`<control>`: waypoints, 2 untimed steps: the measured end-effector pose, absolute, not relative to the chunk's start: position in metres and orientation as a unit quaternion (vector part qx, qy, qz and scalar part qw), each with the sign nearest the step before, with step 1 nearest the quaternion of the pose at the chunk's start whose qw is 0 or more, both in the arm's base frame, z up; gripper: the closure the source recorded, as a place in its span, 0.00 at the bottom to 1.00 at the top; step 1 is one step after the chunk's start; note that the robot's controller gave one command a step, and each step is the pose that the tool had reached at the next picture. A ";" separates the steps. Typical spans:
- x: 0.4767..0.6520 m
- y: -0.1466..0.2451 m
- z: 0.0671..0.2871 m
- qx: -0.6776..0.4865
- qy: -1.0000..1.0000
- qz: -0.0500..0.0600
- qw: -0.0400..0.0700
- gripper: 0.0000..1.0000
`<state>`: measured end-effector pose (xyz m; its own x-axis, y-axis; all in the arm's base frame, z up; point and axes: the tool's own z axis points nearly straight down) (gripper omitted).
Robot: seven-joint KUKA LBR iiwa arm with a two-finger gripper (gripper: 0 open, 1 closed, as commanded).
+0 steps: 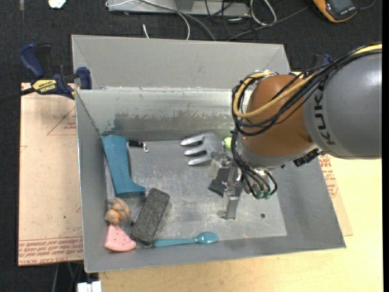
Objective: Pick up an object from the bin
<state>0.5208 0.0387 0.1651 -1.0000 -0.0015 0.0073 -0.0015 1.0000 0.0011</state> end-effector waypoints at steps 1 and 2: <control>0.523 0.039 0.169 0.000 -1.000 -0.001 0.000 0.00; 0.550 -0.022 0.121 0.011 -1.000 -0.001 -0.003 0.00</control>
Offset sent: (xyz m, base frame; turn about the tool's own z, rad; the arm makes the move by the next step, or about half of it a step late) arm 0.0314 -0.0751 -0.0553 -0.0205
